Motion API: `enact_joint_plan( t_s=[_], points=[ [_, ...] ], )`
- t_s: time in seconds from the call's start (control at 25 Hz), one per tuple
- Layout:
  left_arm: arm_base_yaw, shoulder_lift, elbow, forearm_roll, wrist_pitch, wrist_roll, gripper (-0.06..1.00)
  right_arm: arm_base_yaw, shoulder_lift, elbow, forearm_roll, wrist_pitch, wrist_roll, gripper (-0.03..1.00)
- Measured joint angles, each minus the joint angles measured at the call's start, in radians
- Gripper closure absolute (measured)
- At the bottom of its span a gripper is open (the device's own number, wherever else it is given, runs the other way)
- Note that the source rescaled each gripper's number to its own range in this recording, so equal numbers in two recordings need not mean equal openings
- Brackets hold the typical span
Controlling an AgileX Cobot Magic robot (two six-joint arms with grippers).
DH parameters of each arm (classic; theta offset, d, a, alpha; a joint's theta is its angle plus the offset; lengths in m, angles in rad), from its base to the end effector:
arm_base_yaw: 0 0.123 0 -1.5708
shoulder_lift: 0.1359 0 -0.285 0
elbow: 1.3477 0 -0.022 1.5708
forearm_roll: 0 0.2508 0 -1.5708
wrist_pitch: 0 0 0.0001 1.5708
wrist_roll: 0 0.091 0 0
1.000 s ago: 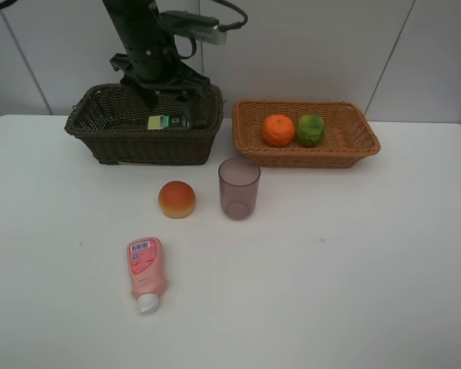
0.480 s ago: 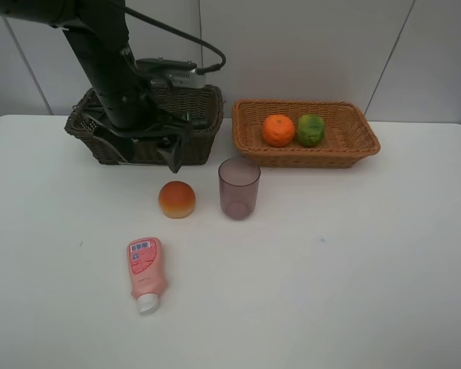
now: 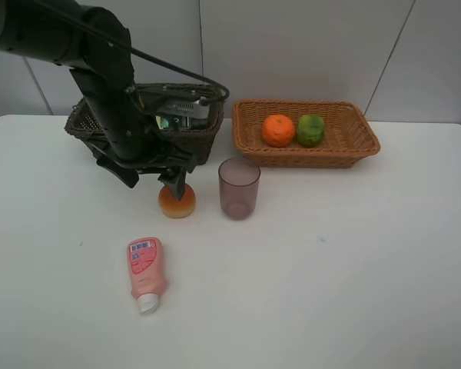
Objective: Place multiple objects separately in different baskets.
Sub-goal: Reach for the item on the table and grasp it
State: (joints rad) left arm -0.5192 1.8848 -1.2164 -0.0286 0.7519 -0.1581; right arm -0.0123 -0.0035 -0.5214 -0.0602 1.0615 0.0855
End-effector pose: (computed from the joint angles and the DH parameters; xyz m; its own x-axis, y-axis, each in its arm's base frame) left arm 0.3177 -0.1836 0.1719 -0.9193 0.3204 -0.2285 0.3419 0.9378 -0.0606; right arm -0.0081 -0.0047 0.2832 -0.4297 0.0613 -0.9009 0.0838 0.9961 0.0278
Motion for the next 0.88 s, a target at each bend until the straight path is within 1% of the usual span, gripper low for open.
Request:
enact_joint_plan(
  t_s=[0.2,0.4,0.68,0.88],
  points=[
    [-0.014,0.0,0.02,0.002,-0.066,0.0,-0.05,0.0,0.0,0.0,0.0,0.0,0.0,-0.03],
    [-0.041,0.0,-0.002,-0.021,-0.077,-0.014,-0.05,0.0,0.0,0.0,0.0,0.0,0.0,-0.03],
    [-0.047,0.005,-0.109,-0.031,-0.074,-0.077,-0.05,0.0,0.0,0.0,0.0,0.0,0.0,-0.03],
    [-0.09,0.065,-0.221,-0.033,-0.05,-0.097,-0.05,0.0,0.0,0.0,0.0,0.0,0.0,-0.03]
  ],
)
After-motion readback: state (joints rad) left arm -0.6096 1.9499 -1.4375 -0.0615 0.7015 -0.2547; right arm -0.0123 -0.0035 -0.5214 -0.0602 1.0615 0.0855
